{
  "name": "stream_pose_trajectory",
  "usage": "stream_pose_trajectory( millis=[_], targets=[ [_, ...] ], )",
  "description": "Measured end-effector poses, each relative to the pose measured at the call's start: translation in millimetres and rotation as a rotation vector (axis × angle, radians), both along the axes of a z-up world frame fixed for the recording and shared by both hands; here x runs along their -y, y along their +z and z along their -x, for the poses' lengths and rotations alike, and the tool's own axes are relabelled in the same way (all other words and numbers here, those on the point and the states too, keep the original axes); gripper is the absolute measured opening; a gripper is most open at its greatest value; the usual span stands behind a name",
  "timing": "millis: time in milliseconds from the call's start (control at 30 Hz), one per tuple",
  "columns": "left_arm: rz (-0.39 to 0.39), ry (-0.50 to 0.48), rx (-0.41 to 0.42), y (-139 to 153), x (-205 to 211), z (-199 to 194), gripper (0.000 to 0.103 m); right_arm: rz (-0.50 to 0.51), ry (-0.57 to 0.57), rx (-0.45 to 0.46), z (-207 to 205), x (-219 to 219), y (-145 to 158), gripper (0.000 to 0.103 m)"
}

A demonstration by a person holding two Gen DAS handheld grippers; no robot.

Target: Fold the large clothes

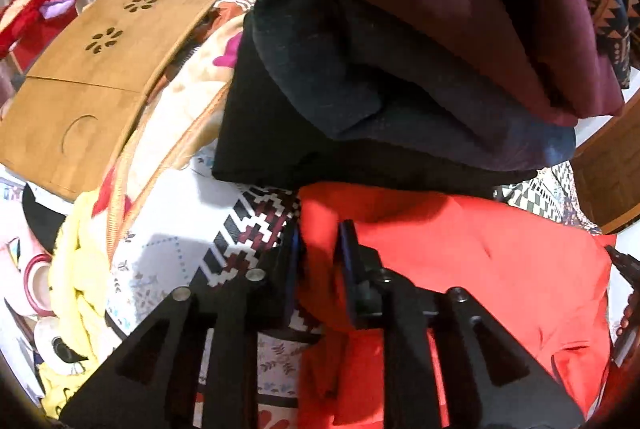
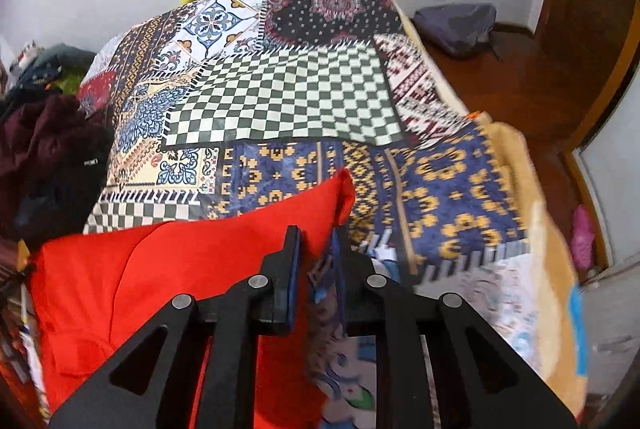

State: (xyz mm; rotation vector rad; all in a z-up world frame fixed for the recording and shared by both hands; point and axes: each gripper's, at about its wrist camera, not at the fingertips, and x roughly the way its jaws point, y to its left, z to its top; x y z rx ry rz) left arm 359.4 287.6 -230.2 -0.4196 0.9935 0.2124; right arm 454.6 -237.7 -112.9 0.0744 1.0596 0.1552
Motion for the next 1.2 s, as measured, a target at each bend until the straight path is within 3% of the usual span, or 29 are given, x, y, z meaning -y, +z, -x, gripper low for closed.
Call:
stream_pose_trajectory(
  millis=[200, 433, 533, 600, 733, 767, 800, 867, 1000, 1200],
  targets=[
    [-0.105, -0.022, -0.006, 23, 16, 20, 0.023, 0.038, 0.058, 0.057, 29, 4, 36, 0.017],
    [-0.220, -0.094, 0.063, 69, 50, 49, 0.026, 0.047, 0.106, 0.178, 76, 4, 83, 0.045],
    [-0.264, -0.118, 0.107, 91, 64, 67, 0.038, 0.054, 0.131, 0.207, 96, 3, 96, 0.051],
    [-0.277, -0.129, 0.145, 107, 72, 84, 0.049, 0.065, 0.153, 0.211, 110, 1, 101, 0.051],
    [-0.310, -0.154, 0.175, 128, 84, 107, 0.061, 0.093, 0.188, 0.205, 133, 0, 101, 0.052],
    [-0.315, -0.161, 0.176, 132, 87, 116, 0.072, 0.098, 0.197, 0.197, 139, 0, 99, 0.055],
    [-0.318, -0.165, 0.174, 133, 88, 121, 0.081, 0.104, 0.204, 0.189, 145, 0, 97, 0.059],
    [-0.330, -0.178, 0.171, 135, 92, 137, 0.088, 0.114, 0.205, 0.184, 156, 2, 92, 0.070],
    [-0.314, -0.184, 0.144, 125, 95, 160, 0.089, 0.107, 0.205, 0.151, 177, 7, 78, 0.070],
    [-0.171, -0.171, 0.032, 79, 83, 188, 0.089, 0.097, 0.203, 0.078, 197, 17, 56, 0.070]
  ],
)
